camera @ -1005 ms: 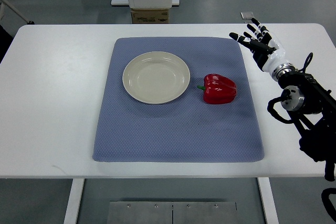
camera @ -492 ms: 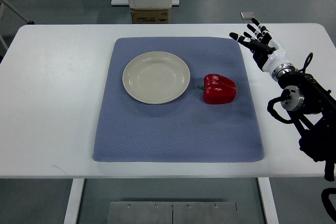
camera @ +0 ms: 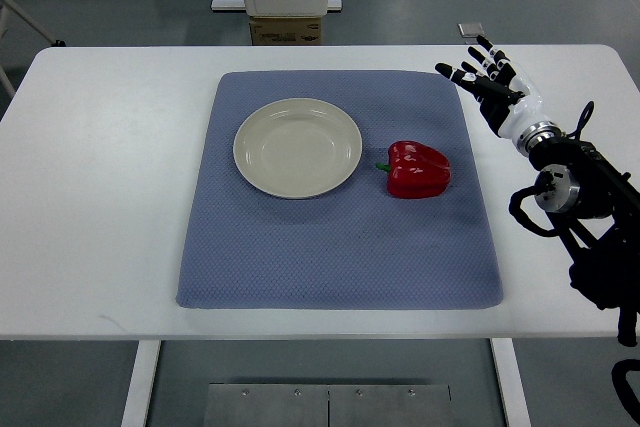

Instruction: Place red pepper on plate with right hand

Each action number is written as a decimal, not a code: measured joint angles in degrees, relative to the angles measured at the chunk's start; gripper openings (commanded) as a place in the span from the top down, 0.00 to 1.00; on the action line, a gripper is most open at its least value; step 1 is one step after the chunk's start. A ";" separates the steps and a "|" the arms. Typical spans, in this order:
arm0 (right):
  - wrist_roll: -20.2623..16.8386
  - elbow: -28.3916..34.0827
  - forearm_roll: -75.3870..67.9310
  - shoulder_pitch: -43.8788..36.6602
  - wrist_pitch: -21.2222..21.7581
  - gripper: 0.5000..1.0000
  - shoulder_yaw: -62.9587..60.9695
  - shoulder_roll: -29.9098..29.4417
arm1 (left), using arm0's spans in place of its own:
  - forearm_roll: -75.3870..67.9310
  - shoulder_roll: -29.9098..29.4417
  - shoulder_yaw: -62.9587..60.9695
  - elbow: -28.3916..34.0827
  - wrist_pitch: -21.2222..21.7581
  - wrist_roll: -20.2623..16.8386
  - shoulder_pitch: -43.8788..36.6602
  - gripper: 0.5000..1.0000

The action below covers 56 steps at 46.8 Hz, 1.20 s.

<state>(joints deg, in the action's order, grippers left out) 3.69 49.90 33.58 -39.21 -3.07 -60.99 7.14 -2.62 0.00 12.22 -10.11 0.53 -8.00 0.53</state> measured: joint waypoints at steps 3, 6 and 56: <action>0.00 0.01 0.00 0.00 0.00 0.00 0.00 0.01 | 0.00 0.00 -0.01 0.00 0.00 0.00 0.00 0.00; 0.00 0.02 0.00 0.01 0.00 0.00 0.00 0.02 | 0.00 0.00 -0.01 0.00 0.00 0.00 0.00 0.00; 0.09 -0.40 0.00 -1.72 0.00 0.00 -0.25 1.56 | -0.02 0.00 0.00 0.00 0.00 0.00 0.00 0.00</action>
<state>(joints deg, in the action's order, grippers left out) 3.78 49.50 33.57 -40.92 -3.07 -61.24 8.70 -2.64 0.00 12.22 -10.11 0.53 -8.00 0.53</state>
